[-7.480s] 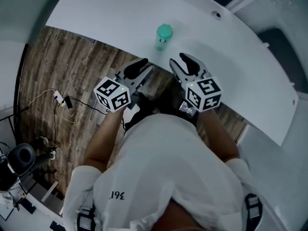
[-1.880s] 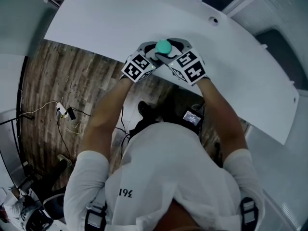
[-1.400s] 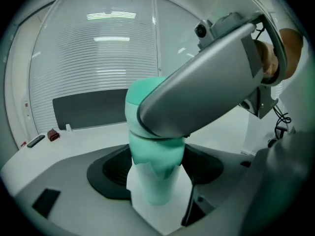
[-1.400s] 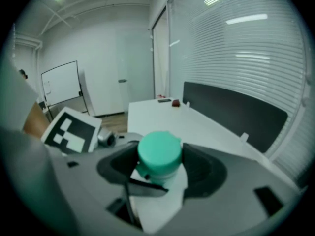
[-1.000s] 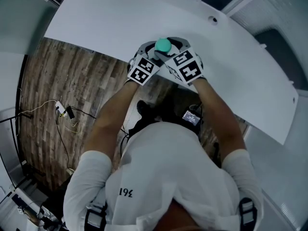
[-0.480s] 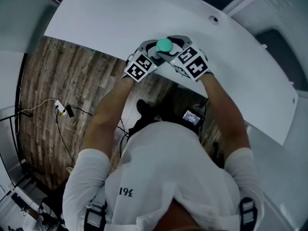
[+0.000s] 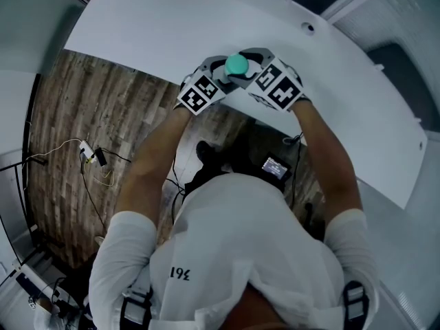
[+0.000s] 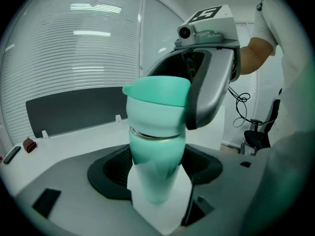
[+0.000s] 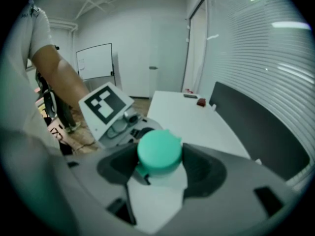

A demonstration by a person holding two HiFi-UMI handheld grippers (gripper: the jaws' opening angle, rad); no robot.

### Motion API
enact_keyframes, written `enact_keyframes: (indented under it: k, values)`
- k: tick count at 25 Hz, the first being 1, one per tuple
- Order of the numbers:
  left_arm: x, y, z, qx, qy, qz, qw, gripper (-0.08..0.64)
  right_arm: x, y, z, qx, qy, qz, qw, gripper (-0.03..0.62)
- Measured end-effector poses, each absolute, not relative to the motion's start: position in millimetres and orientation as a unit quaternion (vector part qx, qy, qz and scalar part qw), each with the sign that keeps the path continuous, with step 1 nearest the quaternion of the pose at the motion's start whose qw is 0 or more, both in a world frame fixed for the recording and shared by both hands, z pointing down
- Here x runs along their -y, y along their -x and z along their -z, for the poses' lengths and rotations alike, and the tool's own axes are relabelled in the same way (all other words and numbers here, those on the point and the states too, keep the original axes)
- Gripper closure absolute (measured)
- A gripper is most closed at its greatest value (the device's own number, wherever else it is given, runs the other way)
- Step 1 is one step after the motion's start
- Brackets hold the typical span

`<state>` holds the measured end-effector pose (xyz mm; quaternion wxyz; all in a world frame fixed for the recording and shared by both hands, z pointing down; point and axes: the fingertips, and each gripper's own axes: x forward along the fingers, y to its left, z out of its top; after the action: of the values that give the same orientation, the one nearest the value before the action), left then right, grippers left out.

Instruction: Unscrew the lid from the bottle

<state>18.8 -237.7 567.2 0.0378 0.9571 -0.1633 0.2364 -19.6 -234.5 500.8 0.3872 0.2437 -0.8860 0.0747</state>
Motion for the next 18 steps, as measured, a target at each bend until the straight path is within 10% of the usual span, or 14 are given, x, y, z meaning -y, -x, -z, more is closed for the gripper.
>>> enact_keyframes:
  k: [18]
  values:
    - [235.3, -19.7, -566.3, 0.173, -0.954, -0.244, 0.035, 0.232, 232.6, 13.4, -491.5, 0.891, -0.278, -0.084, 0.35, 0.299]
